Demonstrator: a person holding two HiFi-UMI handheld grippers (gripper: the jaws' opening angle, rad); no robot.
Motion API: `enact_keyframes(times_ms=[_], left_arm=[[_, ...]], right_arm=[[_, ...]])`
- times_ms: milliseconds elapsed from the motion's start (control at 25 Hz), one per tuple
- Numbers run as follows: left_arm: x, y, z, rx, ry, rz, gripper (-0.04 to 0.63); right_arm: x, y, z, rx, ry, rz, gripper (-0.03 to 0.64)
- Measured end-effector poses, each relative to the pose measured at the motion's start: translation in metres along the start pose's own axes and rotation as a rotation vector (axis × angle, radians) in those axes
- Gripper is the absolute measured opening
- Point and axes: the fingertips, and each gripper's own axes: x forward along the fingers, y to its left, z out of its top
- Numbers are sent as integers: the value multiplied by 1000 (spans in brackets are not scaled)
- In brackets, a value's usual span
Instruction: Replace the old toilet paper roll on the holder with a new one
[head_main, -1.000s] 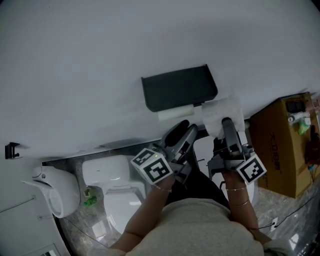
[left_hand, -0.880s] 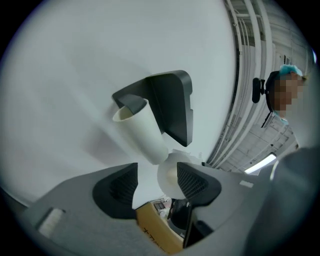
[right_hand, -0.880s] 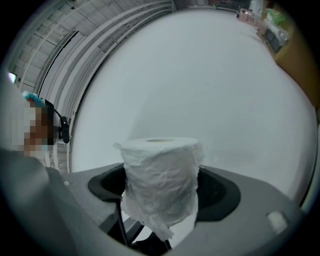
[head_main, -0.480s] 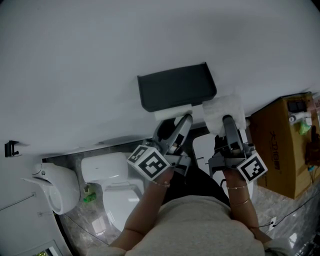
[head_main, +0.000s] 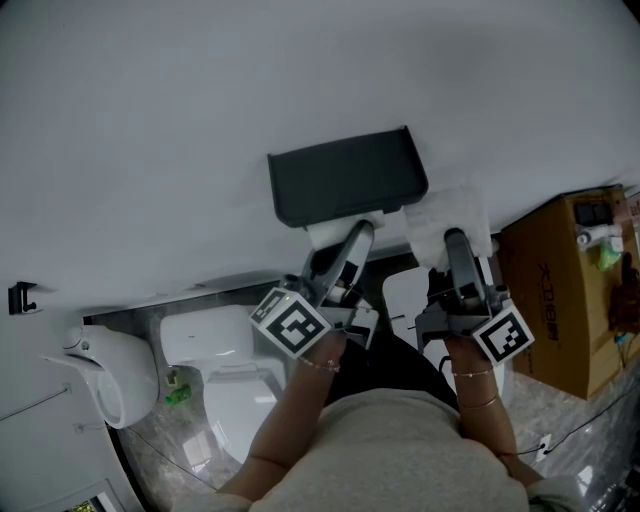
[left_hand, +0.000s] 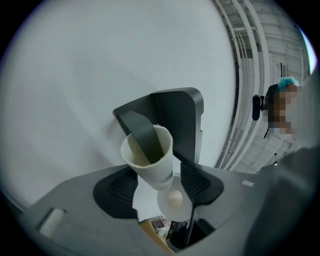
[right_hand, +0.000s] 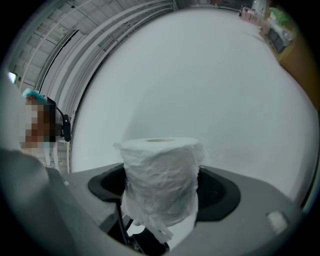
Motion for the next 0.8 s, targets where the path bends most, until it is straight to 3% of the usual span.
enact_keyframes(times_ms=[120,800], left_arm=[[0,1,-1,17,9,-2,213],[13,-4,-7,-23,50,-68,212]], right_arm=[[0,0,2,-2,-4,1,414],[-4,-1,3,-37,0,-30,414]])
